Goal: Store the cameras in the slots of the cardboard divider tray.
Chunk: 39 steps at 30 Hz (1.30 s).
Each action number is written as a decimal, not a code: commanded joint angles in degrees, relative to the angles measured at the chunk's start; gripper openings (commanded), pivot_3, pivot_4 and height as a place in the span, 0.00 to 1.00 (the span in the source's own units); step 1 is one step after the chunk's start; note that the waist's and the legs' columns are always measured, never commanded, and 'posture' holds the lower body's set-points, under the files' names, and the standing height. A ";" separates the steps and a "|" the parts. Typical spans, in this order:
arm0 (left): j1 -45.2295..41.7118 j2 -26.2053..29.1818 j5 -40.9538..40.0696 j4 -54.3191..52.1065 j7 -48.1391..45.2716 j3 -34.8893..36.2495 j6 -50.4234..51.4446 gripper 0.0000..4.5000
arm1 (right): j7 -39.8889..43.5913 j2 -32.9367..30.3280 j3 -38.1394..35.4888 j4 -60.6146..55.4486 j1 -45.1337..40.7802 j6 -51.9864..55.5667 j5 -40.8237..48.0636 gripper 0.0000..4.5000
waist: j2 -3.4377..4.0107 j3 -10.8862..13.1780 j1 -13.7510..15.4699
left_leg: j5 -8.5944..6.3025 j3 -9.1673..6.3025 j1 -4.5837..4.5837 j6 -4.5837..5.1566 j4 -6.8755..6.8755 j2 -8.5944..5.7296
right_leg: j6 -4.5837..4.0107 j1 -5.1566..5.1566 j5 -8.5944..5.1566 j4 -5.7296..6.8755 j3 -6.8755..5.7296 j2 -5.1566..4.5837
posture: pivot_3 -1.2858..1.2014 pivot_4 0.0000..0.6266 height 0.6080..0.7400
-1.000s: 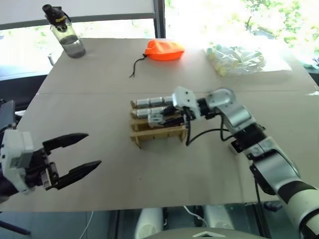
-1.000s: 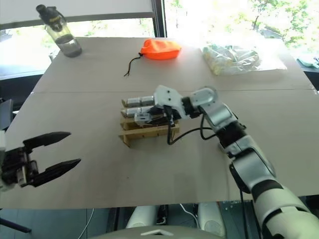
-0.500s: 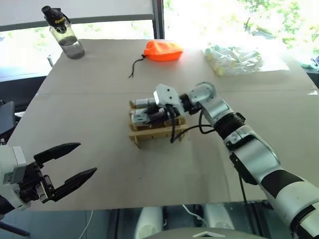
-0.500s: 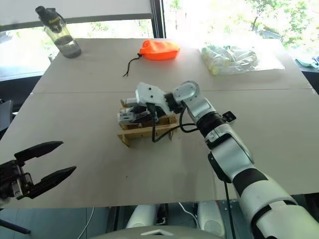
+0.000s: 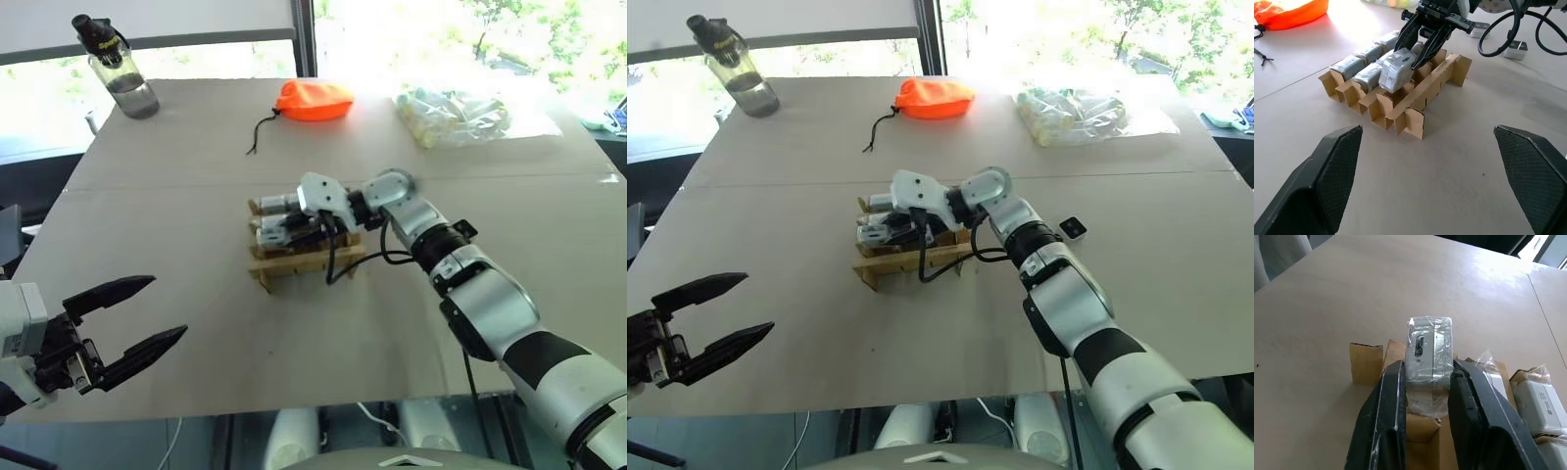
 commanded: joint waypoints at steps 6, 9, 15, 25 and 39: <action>1.14 -0.49 -0.72 -1.90 0.99 2.00 -0.91 1.00 | 0.47 0.53 -0.79 1.53 -0.75 -1.94 -2.68 0.14 | 0.02 0.01 0.01 | 0.01 0.00 0.03 -0.02 0.00 0.00 | -0.16 0.00 -0.10 0.07 0.00 -0.03 | 0.52 0.24 1.00; 1.26 -0.50 -0.80 -2.01 1.19 1.99 -0.94 1.00 | 0.99 0.35 -0.80 1.98 -0.60 -1.69 -3.49 0.14 | 0.03 0.02 0.04 | 0.00 0.00 0.03 -0.02 0.00 0.00 | -0.17 0.00 -0.10 0.07 0.00 -0.04 | 0.52 0.24 1.00; 0.87 -0.22 -0.96 -2.18 1.63 1.68 -0.93 1.00 | 0.92 0.98 -1.62 3.35 -0.99 0.46 -3.93 0.14 | 0.02 0.01 0.04 | 0.00 0.00 0.04 -0.03 0.00 0.00 | -0.19 0.00 -0.11 0.08 0.00 -0.05 | 0.52 0.24 1.00; 0.19 0.22 -1.03 -2.11 1.69 1.38 -0.65 1.00 | 0.38 1.40 -4.45 0.64 -1.96 2.15 -2.13 0.88 | 0.04 0.03 0.01 | 0.00 -0.02 0.05 -0.05 -0.01 0.00 | -0.22 0.00 -0.13 0.10 -0.01 -0.06 | 0.52 0.24 1.00; -4.41 2.24 -0.27 -0.66 0.90 -5.62 -0.28 1.00 | -0.48 -21.49 -10.90 -62.09 26.11 33.63 9.00 0.88 | 0.06 0.01 1.93 | 0.00 -0.41 -0.30 -0.05 0.05 -0.09 | -0.08 0.04 -0.05 -0.19 -0.20 -0.18 | 0.52 0.24 1.00</action>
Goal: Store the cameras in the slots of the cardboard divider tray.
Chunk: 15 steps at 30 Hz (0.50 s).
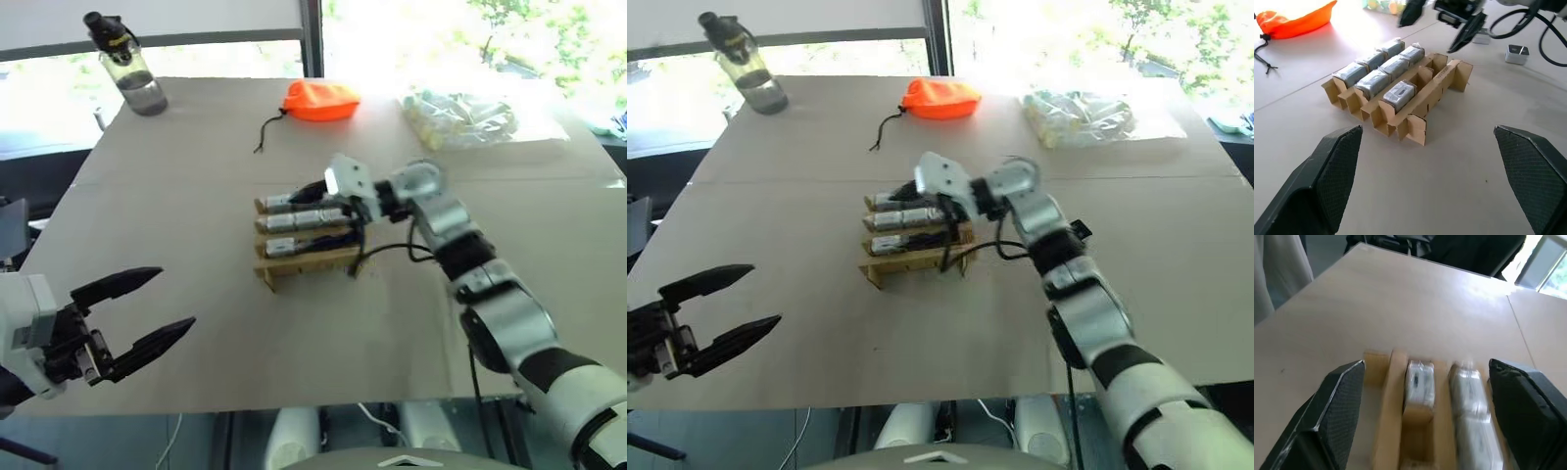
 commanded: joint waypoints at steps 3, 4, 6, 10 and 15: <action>-3.82 2.97 0.12 0.28 -1.40 -5.18 -0.47 1.00 | -7.25 -11.21 -6.83 -31.42 12.41 19.03 7.30 0.88 | 0.19 0.10 -0.01 | 0.01 -0.03 -0.03 -0.02 -0.02 0.03 | -0.01 -0.08 0.00 0.06 -0.07 0.12 | 0.52 0.24 1.00; -5.96 3.80 -0.18 0.47 -1.38 -7.08 -0.25 1.00 | -9.26 -13.43 -7.97 -34.60 15.52 21.56 6.68 0.88 | 0.20 0.09 0.06 | 0.02 -0.03 0.03 -0.04 -0.03 0.06 | -0.02 -0.07 -0.01 0.09 -0.10 0.18 | 0.52 0.24 1.00; -10.63 5.56 -0.59 1.15 -1.69 -11.03 0.30 1.00 | -13.75 -16.47 -11.51 -40.34 21.58 26.76 7.27 0.88 | 0.17 0.07 0.11 | 0.04 -0.06 0.15 -0.09 -0.07 0.06 | -0.10 -0.03 -0.07 0.19 -0.21 0.31 | 0.52 0.24 1.00; -18.74 8.74 -0.31 3.73 -4.71 -17.82 0.38 1.00 | -20.79 -19.78 -17.99 -49.43 33.75 33.30 8.63 0.88 | 0.18 0.08 0.49 | 0.05 -0.05 0.18 -0.08 -0.03 0.04 | -0.09 0.03 -0.08 0.24 -0.14 0.51 | 0.52 0.24 1.00; -29.19 11.18 1.59 10.38 -10.53 -26.03 -1.17 1.00 | -30.84 -16.02 -24.10 -56.66 45.42 36.58 10.36 0.88 | 0.08 0.04 0.50 | 0.05 0.10 0.32 -0.06 -0.02 0.04 | -0.05 0.07 -0.09 0.27 0.06 0.60 | 0.52 0.24 1.00</action>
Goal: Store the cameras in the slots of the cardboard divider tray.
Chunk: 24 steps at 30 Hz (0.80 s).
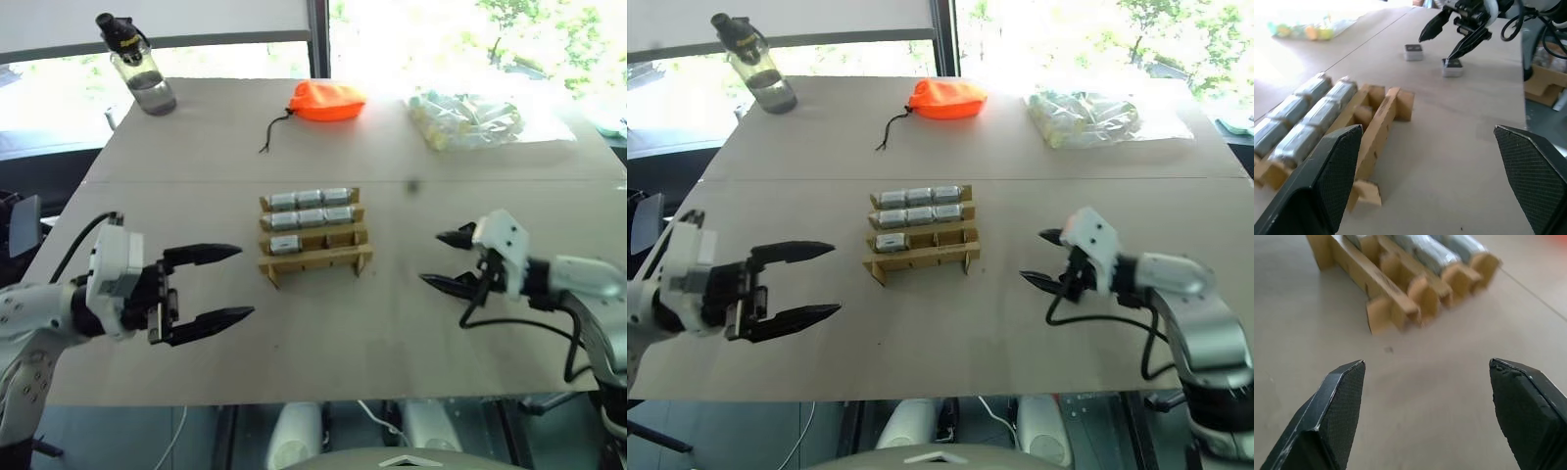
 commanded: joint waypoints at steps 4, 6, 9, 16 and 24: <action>-12.84 1.27 3.23 9.16 -8.16 -10.03 -3.23 1.00 | -14.59 8.39 -6.65 -8.01 10.26 0.17 0.24 0.88 | -0.06 -0.02 -0.01 | 0.00 0.09 0.13 -0.01 -0.02 0.04 | 0.01 0.01 -0.01 0.10 0.13 0.14 | 0.52 0.24 1.00; -15.36 1.11 3.87 11.05 -9.52 -11.61 -3.59 1.00 | -16.76 8.90 -6.89 -8.20 13.28 -0.83 -0.70 0.88 | -0.06 -0.01 -0.06 | 0.00 0.16 0.15 -0.01 -0.03 0.03 | 0.01 0.01 -0.01 0.10 0.19 0.14 | 0.52 0.24 1.00; -17.92 0.87 4.75 13.38 -11.10 -13.30 -4.27 1.00 | -18.84 9.94 -6.29 -8.86 17.26 -1.83 -0.31 0.88 | -0.08 -0.02 -0.21 | 0.00 0.31 0.19 0.00 -0.02 0.03 | 0.04 0.01 -0.02 0.10 0.33 0.12 | 0.52 0.24 1.00; -19.87 0.47 5.92 15.99 -12.94 -14.75 -5.52 1.00 | -21.12 9.89 -2.60 -4.92 19.21 -6.51 -1.54 0.88 | -0.11 -0.01 -0.34 | 0.00 0.52 0.30 0.00 -0.02 0.07 | 0.22 0.00 -0.13 0.11 0.55 0.18 | 0.52 0.24 1.00; -16.81 1.05 5.01 14.00 -12.65 -12.68 -4.96 1.00 | -20.88 9.89 -1.96 0.49 17.09 -7.93 0.89 0.88 | -0.15 -0.02 -0.14 | 0.00 0.52 0.30 0.01 -0.03 0.09 | 0.17 -0.02 -0.11 0.15 0.57 0.18 | 0.52 0.24 1.00</action>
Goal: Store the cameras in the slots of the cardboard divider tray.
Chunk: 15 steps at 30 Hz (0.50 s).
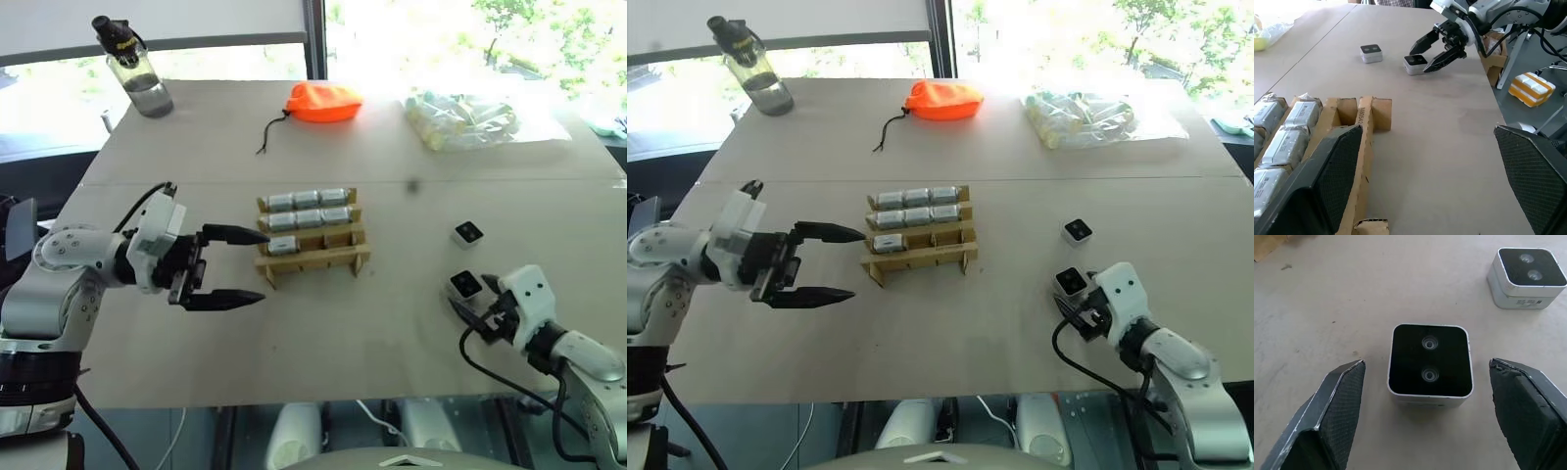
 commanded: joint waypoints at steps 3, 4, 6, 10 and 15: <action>1.57 0.75 -1.29 -2.89 0.42 3.11 0.15 1.00 | 0.33 -0.18 -0.07 2.29 -1.20 -1.54 2.26 0.88 | -0.01 0.00 0.06 | 0.00 0.01 -0.02 0.01 0.00 0.00 | -0.13 0.00 0.08 -0.02 0.00 -0.01 | 0.52 0.24 1.00; 1.87 0.80 -1.34 -3.07 0.56 3.42 0.22 1.00 | 0.33 -0.28 0.05 2.81 -1.52 -1.85 2.30 0.88 | -0.02 0.00 0.05 | 0.00 0.00 -0.01 0.00 0.00 0.00 | -0.13 0.00 0.08 -0.02 0.00 -0.01 | 0.52 0.24 1.00; 2.50 0.92 -1.47 -3.50 0.77 4.09 0.46 1.00 | 0.65 -0.54 0.33 3.35 -1.87 -2.20 2.64 0.70 | -0.01 0.00 0.04 | 0.00 -0.01 0.00 0.01 0.01 0.00 | -0.13 0.00 0.08 -0.01 0.00 -0.01 | 0.52 0.24 1.00; 3.05 0.94 -1.52 -3.89 1.01 4.85 0.75 1.00 | 1.68 -1.12 0.81 3.79 -1.59 -3.42 3.21 0.42 | -0.01 0.00 0.03 | 0.00 0.00 0.02 0.01 0.00 0.00 | -0.12 0.00 0.07 0.01 0.00 0.00 | 0.52 0.24 1.00; 2.08 0.08 -2.21 -4.05 2.22 4.10 1.98 1.00 | 3.43 -4.90 2.28 3.55 -3.26 -6.42 0.74 0.42 | -0.01 0.00 0.01 | 0.00 0.01 0.02 0.01 0.01 0.00 | -0.12 0.00 0.08 0.01 0.01 0.00 | 0.52 0.24 1.00</action>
